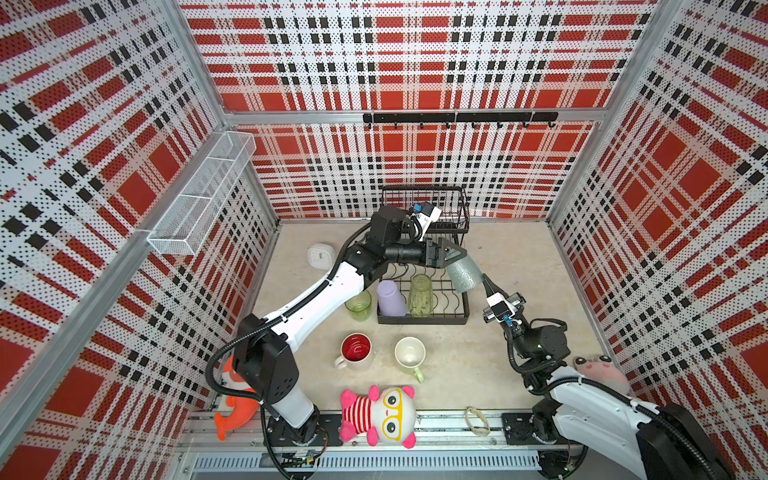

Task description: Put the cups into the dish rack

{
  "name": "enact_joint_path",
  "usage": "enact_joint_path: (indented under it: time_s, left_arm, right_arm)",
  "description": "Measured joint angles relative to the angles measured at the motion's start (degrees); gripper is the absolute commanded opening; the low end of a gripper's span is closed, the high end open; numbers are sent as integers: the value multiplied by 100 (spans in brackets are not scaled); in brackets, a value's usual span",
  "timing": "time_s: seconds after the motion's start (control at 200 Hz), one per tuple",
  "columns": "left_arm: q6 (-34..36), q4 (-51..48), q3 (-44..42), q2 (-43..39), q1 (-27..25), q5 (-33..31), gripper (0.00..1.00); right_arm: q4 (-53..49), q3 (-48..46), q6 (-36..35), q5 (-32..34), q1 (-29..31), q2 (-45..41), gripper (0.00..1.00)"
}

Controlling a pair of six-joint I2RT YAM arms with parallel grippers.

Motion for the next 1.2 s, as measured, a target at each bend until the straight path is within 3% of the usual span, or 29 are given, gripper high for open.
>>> enact_joint_path:
  time_s: [0.366, 0.576, 0.621, 0.692, 0.772, 0.997, 1.203]
  left_arm:
    - [-461, 765, -361, 7, 116, 105, 62]
    - [-780, 1189, -667, -44, 188, 181, 58]
    - [-789, 1211, -669, -44, 188, 179, 58]
    - [-787, 1241, -669, -46, 188, 168, 57]
    - [-752, 1250, -669, -66, 188, 85, 57]
    - [-96, 660, -560, -120, 87, -883, 55]
    - [592, 98, -345, -107, -446, -2227, 54]
  right_arm:
    - [177, 190, -136, 52, 2, 236, 0]
    - [55, 190, -122, 55, 4, 240, 0]
    - [55, 190, -114, 59, 4, 240, 15]
    - [33, 190, -59, 66, 4, 238, 63]
    - [-76, 190, 11, 76, 4, 201, 84]
    - [-4, -562, 503, 468, 4, -363, 100]
    - [-487, -1106, 1499, 1364, 4, -1226, 100]
